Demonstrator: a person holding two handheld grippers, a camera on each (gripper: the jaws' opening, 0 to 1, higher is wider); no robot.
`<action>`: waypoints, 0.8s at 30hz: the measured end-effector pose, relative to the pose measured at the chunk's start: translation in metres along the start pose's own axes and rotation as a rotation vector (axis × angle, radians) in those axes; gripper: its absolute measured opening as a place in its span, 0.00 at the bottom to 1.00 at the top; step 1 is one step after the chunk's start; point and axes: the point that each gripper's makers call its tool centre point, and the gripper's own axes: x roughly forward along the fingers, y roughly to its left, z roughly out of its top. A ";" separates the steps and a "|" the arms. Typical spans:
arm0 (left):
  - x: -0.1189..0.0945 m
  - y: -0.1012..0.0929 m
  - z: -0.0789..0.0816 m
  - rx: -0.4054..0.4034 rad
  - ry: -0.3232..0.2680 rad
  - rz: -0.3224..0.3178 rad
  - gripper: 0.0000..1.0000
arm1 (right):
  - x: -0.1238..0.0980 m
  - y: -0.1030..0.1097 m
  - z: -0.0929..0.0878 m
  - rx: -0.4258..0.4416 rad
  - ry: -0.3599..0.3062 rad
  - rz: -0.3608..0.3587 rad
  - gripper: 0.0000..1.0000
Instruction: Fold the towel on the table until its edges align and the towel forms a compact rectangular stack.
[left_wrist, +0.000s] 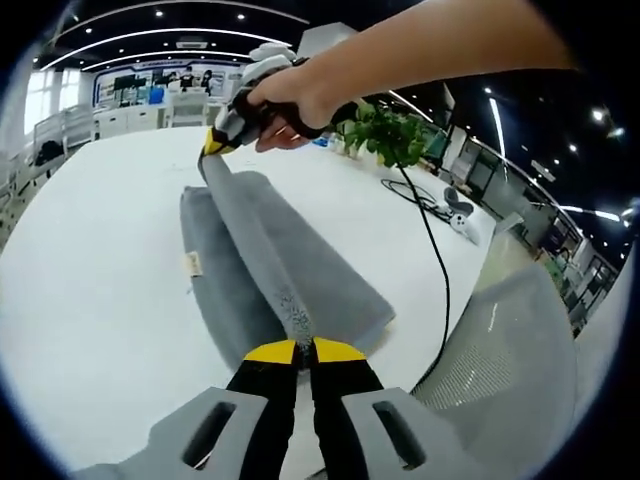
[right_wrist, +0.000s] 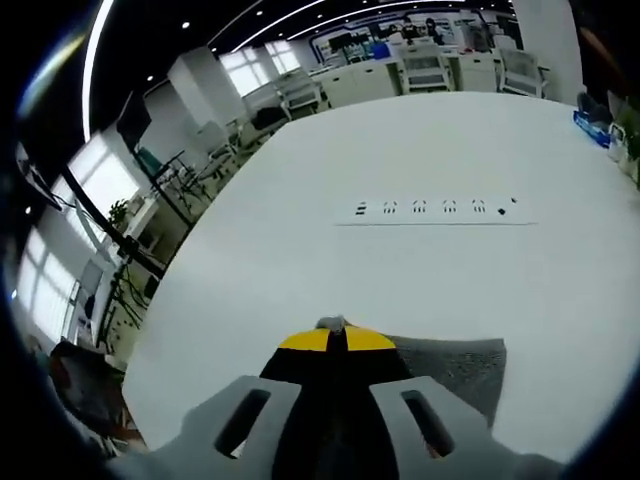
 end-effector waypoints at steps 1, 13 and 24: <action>0.001 0.001 -0.002 -0.002 0.005 -0.001 0.04 | 0.001 0.001 -0.001 -0.001 0.001 -0.001 0.00; 0.005 0.008 -0.012 -0.025 0.030 -0.014 0.05 | 0.018 0.003 -0.015 0.017 0.015 0.000 0.00; 0.009 0.016 -0.017 -0.042 0.047 -0.006 0.08 | 0.027 0.009 -0.013 -0.010 -0.010 0.035 0.02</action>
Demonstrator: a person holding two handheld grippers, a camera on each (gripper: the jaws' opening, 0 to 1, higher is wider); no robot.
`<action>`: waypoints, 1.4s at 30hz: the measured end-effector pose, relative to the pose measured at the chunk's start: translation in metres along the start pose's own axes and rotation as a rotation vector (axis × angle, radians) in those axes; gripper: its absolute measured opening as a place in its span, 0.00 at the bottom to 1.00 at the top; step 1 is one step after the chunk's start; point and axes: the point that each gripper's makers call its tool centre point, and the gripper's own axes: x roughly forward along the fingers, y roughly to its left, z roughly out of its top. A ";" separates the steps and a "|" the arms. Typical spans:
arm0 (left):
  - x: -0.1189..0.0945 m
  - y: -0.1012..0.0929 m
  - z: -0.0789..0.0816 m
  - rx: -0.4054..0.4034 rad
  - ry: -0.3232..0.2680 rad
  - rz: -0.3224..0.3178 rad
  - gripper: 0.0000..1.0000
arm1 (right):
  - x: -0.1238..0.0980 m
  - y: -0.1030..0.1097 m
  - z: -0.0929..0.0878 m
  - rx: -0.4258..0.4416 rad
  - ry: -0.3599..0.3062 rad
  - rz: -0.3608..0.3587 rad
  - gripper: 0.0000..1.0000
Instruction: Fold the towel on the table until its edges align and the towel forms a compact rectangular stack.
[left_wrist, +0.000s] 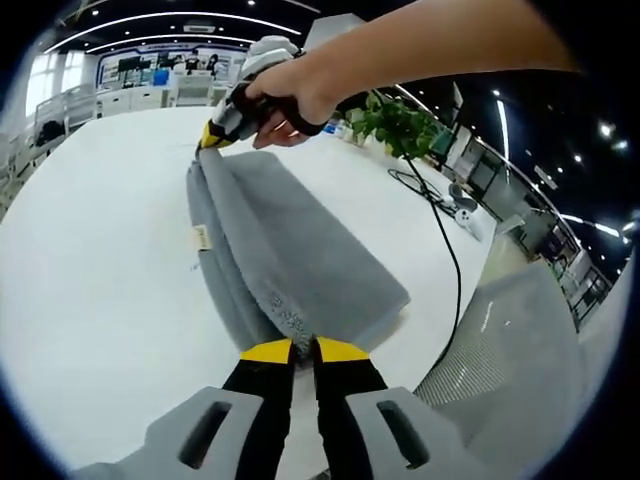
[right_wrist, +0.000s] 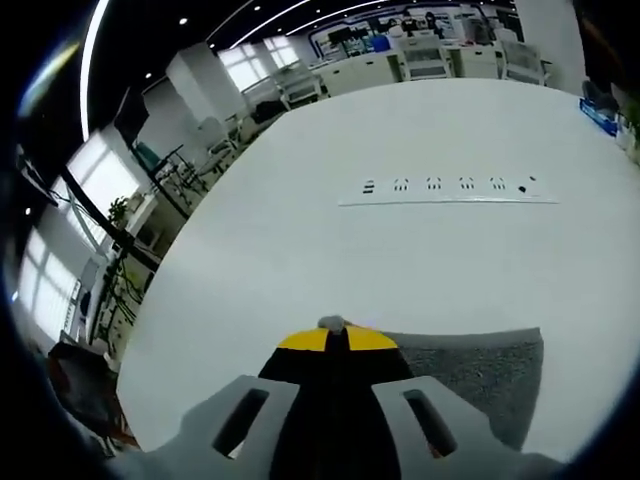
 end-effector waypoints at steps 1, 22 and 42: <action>-0.001 0.001 0.000 0.000 -0.001 0.001 0.08 | 0.000 0.000 0.000 -0.003 0.003 -0.002 0.03; -0.005 0.008 0.011 0.003 -0.053 0.025 0.11 | -0.002 0.013 0.004 -0.050 -0.016 0.074 0.12; -0.004 0.005 0.022 0.017 -0.076 0.017 0.11 | -0.011 0.025 -0.036 -0.073 0.121 0.179 0.00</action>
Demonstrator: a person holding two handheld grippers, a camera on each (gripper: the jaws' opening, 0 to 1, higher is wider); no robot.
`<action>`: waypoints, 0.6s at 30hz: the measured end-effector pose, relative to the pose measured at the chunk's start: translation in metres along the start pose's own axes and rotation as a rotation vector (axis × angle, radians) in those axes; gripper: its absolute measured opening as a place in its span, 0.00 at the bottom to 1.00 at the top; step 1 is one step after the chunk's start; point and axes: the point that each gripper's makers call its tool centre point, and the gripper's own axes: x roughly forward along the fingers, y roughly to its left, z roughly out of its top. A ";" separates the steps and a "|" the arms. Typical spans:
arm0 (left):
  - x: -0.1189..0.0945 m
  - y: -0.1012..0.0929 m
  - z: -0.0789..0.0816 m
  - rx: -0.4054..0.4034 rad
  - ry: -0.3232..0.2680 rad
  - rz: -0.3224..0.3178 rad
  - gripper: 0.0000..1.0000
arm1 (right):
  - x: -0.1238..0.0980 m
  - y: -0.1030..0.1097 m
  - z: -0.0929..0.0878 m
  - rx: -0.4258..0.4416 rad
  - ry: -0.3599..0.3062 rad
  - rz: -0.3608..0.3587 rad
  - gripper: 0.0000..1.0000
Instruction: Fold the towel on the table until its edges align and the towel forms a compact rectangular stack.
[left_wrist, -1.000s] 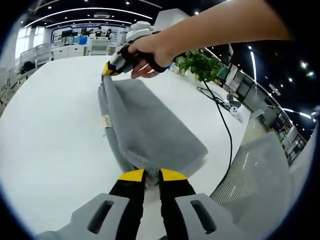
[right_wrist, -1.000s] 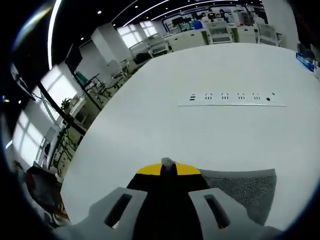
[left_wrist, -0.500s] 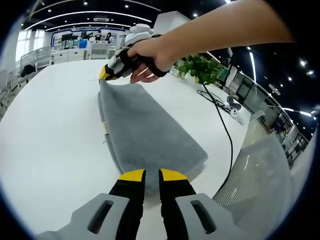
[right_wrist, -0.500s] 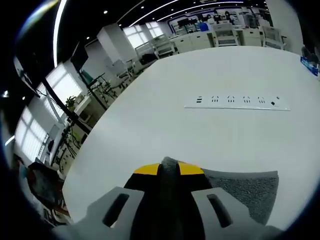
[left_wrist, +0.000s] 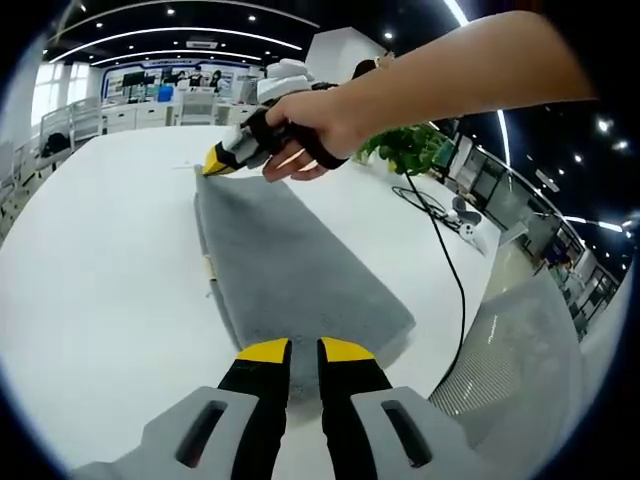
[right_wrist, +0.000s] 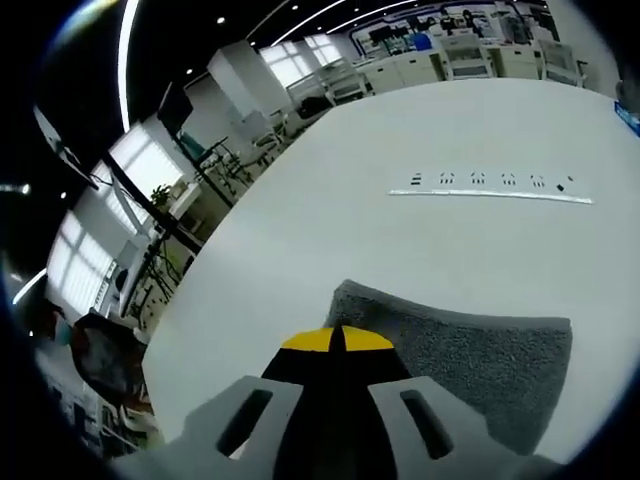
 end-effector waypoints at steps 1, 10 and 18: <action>0.000 0.000 0.000 0.001 0.000 -0.001 0.11 | 0.003 -0.001 0.004 -0.031 -0.032 -0.018 0.00; -0.007 0.006 -0.007 -0.005 0.007 0.008 0.11 | 0.019 -0.008 0.013 -0.115 -0.070 -0.085 0.03; -0.009 0.015 -0.015 -0.021 0.015 0.019 0.11 | 0.034 -0.015 0.006 -0.124 -0.046 -0.093 0.04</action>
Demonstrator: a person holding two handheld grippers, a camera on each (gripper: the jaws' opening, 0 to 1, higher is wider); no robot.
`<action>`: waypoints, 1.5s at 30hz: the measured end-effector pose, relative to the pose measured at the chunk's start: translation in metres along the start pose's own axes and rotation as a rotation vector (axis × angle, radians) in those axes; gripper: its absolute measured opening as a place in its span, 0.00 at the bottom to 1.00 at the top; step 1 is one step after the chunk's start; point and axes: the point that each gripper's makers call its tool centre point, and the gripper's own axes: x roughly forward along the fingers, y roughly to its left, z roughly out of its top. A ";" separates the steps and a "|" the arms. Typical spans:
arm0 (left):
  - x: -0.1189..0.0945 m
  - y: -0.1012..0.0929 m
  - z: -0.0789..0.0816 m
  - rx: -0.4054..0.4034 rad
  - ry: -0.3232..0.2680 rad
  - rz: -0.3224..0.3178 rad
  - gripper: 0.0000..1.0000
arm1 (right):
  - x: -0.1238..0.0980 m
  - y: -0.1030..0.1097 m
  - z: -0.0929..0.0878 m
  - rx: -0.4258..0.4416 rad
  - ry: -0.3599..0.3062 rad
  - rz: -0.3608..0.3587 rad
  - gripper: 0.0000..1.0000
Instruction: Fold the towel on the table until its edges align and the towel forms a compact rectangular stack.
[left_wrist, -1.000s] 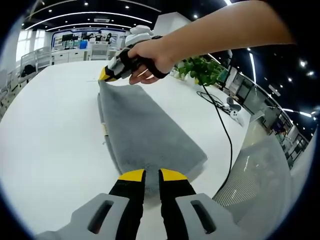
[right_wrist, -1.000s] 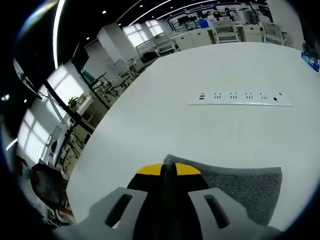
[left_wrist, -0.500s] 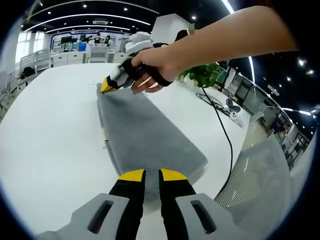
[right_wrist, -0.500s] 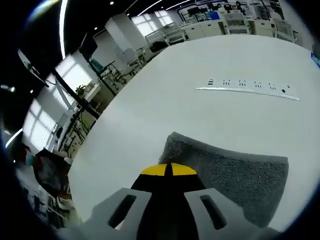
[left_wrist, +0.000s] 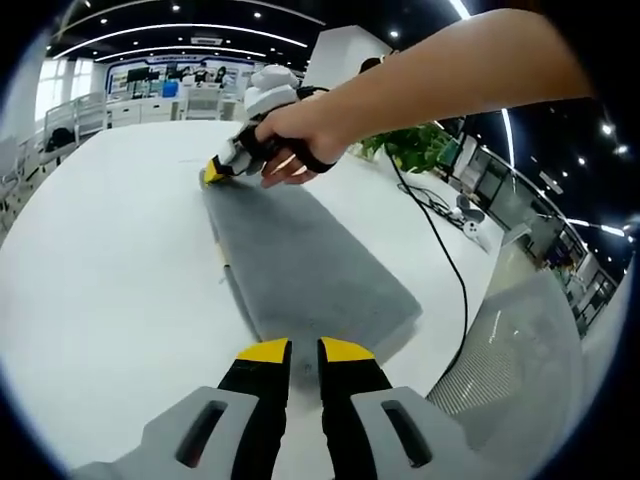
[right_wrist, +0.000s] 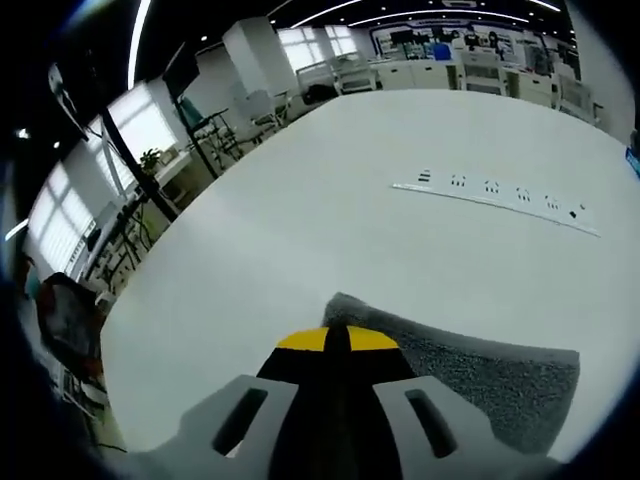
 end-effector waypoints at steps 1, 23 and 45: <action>0.000 0.001 -0.001 -0.008 -0.001 -0.002 0.11 | 0.001 -0.002 -0.001 -0.029 -0.007 -0.010 0.03; -0.002 -0.002 -0.001 0.013 0.009 -0.007 0.11 | -0.046 -0.050 0.041 -0.006 -0.179 -0.100 0.19; -0.011 -0.004 0.040 0.061 -0.049 0.005 0.13 | -0.103 -0.047 0.053 -0.063 -0.201 -0.032 0.46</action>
